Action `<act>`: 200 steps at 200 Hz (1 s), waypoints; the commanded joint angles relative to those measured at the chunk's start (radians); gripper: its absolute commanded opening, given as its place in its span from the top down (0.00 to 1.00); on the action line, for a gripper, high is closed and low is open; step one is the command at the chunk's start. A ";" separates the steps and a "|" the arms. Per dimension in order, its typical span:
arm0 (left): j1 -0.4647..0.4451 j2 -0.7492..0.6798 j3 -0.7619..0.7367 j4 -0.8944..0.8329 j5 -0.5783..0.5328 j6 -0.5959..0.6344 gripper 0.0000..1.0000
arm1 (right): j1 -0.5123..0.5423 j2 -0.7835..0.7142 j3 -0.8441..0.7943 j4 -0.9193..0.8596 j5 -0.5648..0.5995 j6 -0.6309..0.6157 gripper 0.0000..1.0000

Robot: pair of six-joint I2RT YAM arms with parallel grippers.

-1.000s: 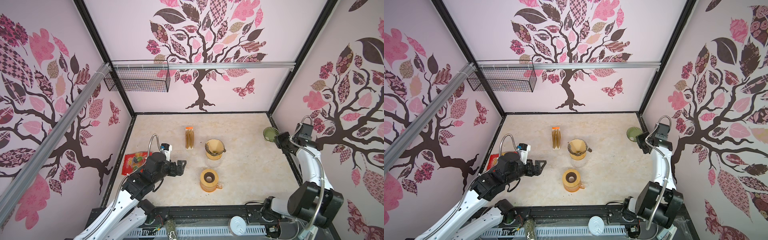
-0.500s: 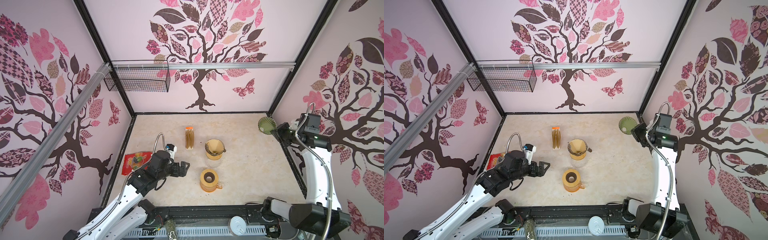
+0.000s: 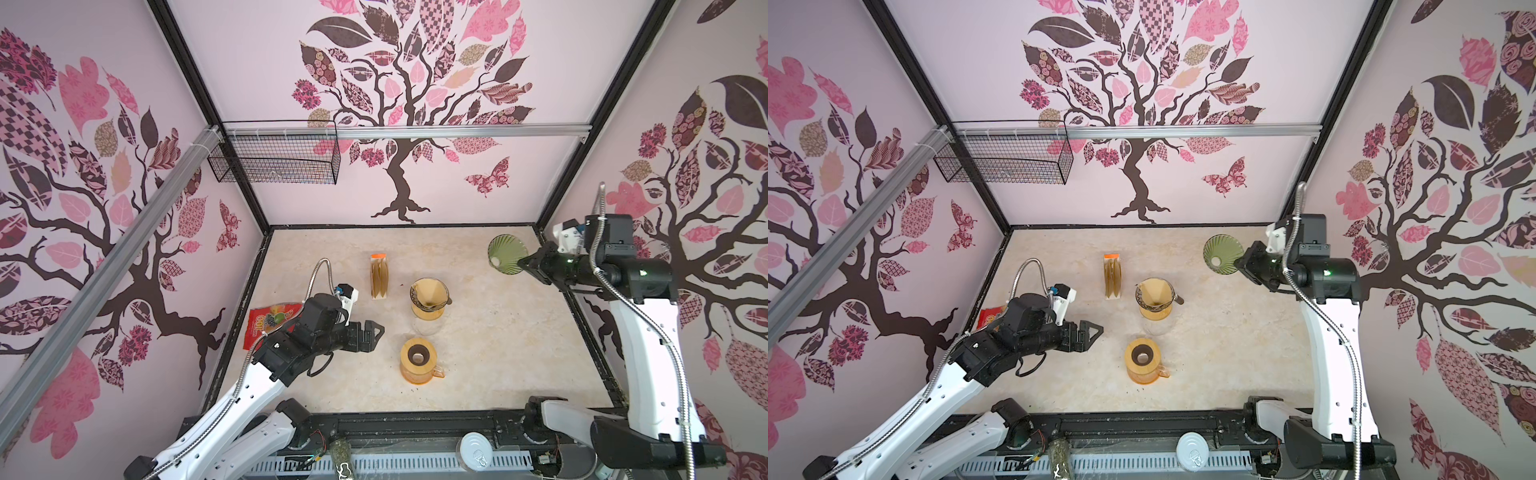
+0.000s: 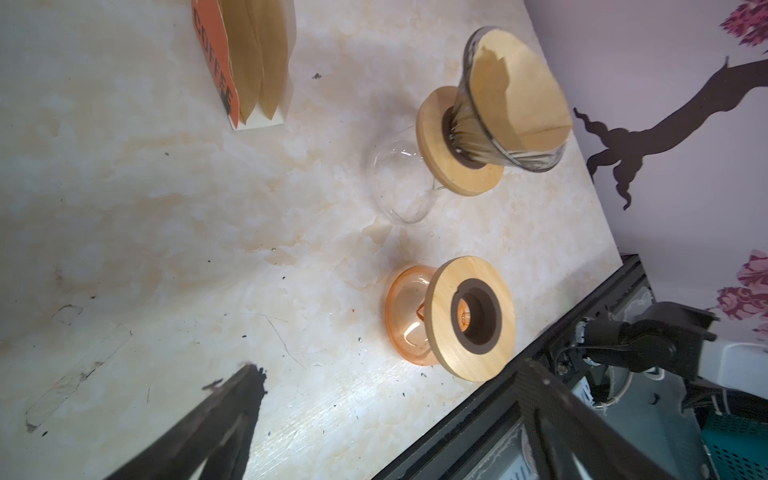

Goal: Place the coffee filter in the dripper
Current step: 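Carry the green cone with the right gripper over the bamboo ring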

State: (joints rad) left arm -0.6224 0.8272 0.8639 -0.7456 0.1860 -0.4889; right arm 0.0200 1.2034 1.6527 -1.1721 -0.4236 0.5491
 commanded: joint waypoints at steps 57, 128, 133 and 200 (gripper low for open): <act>0.000 -0.050 0.173 -0.163 0.004 -0.038 0.02 | 0.374 -0.002 -0.009 -0.143 0.148 0.016 1.00; -0.018 -0.018 0.219 -0.267 0.036 0.017 0.02 | 0.786 -0.037 -0.237 0.034 0.311 0.252 1.00; -0.018 -0.019 0.215 -0.270 0.037 0.019 0.02 | 0.802 -0.033 -0.255 0.049 0.320 0.263 1.00; -0.038 0.008 0.188 -0.285 0.043 0.029 0.02 | 0.910 0.065 -0.355 0.209 0.343 0.313 1.00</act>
State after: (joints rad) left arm -0.6487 0.8207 1.0325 -1.0237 0.2207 -0.4858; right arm 0.8906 1.2289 1.3048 -1.0542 -0.1028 0.8249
